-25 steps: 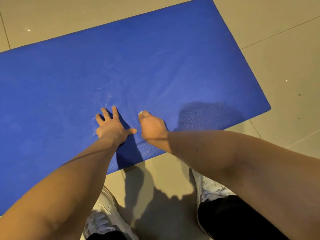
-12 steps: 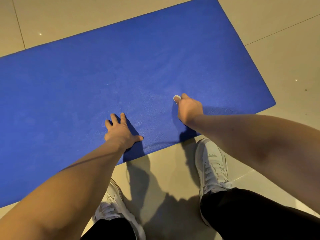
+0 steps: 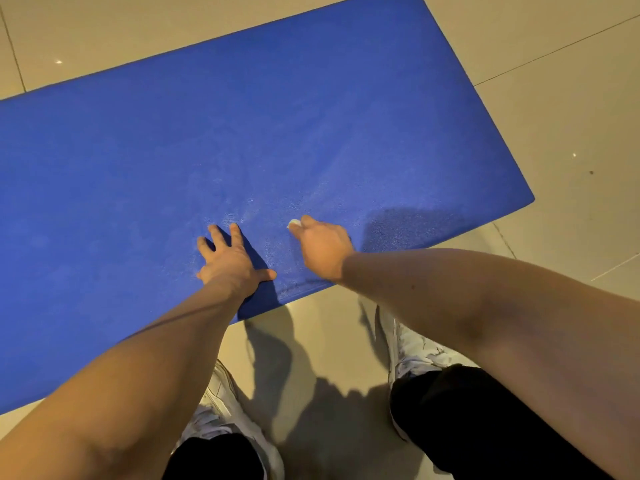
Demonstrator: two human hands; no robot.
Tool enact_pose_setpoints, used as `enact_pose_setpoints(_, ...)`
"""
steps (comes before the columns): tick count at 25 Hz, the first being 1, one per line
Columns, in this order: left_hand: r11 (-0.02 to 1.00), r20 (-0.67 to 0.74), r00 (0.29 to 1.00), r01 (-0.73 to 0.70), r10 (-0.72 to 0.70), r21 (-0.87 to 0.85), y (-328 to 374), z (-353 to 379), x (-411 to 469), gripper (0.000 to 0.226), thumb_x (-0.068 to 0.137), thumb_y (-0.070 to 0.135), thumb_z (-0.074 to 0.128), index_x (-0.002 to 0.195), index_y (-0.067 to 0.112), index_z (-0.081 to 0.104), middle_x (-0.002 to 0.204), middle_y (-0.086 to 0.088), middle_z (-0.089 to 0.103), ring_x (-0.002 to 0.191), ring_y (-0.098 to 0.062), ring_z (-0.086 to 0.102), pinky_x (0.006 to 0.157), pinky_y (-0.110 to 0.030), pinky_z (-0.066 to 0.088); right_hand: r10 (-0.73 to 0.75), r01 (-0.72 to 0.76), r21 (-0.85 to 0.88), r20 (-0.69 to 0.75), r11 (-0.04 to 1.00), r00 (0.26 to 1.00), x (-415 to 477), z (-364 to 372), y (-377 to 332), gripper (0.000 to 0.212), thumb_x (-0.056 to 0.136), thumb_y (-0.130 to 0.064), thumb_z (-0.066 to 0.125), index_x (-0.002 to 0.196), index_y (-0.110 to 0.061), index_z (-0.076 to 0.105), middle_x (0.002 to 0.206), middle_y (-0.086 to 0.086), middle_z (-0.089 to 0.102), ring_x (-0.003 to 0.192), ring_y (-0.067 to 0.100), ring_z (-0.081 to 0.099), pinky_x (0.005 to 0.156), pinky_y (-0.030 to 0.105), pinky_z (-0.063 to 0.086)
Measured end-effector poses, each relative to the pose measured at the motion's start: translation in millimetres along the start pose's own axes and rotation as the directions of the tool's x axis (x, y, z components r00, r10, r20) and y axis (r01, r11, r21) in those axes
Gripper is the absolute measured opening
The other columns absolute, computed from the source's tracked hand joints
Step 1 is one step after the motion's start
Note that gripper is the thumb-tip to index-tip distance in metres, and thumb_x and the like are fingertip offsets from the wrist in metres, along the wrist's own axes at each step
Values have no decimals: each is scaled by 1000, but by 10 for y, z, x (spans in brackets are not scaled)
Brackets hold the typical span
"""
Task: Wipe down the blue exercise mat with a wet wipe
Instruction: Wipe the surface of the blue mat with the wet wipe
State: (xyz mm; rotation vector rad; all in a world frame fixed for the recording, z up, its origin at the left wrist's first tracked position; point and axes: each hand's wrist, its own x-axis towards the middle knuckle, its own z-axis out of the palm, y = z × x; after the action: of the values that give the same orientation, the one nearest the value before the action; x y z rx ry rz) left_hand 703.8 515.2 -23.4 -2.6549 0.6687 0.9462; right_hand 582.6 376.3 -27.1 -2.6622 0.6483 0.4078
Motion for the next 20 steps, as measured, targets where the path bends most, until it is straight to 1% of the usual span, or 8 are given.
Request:
enact_pose_setpoints(3, 1000, 9, 1000, -6, 6, -11, 10, -13, 5, 133, 69, 70, 78, 160, 29, -10, 165, -1, -18, 152, -38, -8, 103, -63, 44, 165, -167, -42, -55, 985, 985, -80, -96, 451, 46, 95, -6, 46, 139, -19, 43, 128, 5, 48, 96, 31, 61, 68, 32, 34)
enact_pose_setpoints(5, 1000, 4, 1000, -5, 5, -3, 7, -11, 13, 133, 69, 70, 78, 160, 29, -9, 165, -1, -18, 151, -38, -8, 102, -63, 45, 315, -318, -28, -82, 948, 946, -149, -105, 758, 46, 98, -10, 45, 142, -19, 41, 132, 6, 47, 100, 32, 62, 68, 33, 35)
enact_pose_setpoints(8, 1000, -4, 1000, -5, 5, 0, 10, -6, 16, 133, 68, 70, 79, 160, 29, -9, 165, -2, -16, 151, -38, -7, 102, -62, 46, 587, -584, 62, -78, 810, 806, -198, -127, 1003, 34, 94, -8, 51, 127, -14, 45, 123, 7, 50, 95, 31, 65, 67, 34, 41)
enact_pose_setpoints(10, 1000, -7, 1000, -4, 4, 6, 11, 1, 17, 134, 68, 71, 79, 160, 29, -9, 165, -2, -15, 151, -38, -6, 102, -62, 46, 683, -673, 134, -43, 727, 729, -182, -128, 934, 30, 91, -6, 55, 119, -12, 44, 121, 7, 51, 99, 31, 66, 71, 36, 45)
enact_pose_setpoints(12, 1000, -11, 1000, 0, 0, 9, 6, 4, 26, 135, 67, 72, 79, 160, 29, -9, 165, -2, -15, 151, -38, -5, 102, -62, 46, 642, -631, 174, -10, 756, 766, -166, -90, 701, 28, 93, -8, 54, 119, -12, 45, 122, 7, 51, 103, 32, 65, 79, 38, 48)
enact_pose_setpoints(14, 1000, -13, 1000, -2, 3, 5, 5, -1, 28, 135, 67, 71, 79, 160, 29, -9, 165, -2, -15, 151, -39, -5, 103, -62, 45, 510, -501, 216, 19, 838, 860, -158, 5, 329, 28, 94, -12, 54, 121, -13, 47, 122, 7, 52, 105, 30, 64, 83, 37, 48)
enact_pose_setpoints(17, 1000, -16, 1000, 4, -4, 6, -2, -9, 8, 134, 68, 71, 79, 160, 29, -9, 165, -2, -16, 151, -38, -5, 103, -61, 46, 235, -241, 140, 59, 960, 970, -180, 156, -371, 34, 89, -8, 60, 122, -14, 50, 120, 8, 53, 102, 30, 64, 71, 35, 42)
enact_pose_setpoints(20, 1000, -14, 1000, 5, -5, 2, 1, -9, -9, 132, 69, 71, 77, 160, 29, -10, 166, -1, -17, 151, -36, -6, 101, -61, 47, 59, -73, 120, 117, 990, 991, -173, 199, -598, 43, 80, -6, 69, 117, -15, 51, 115, 6, 54, 93, 30, 62, 64, 34, 33)
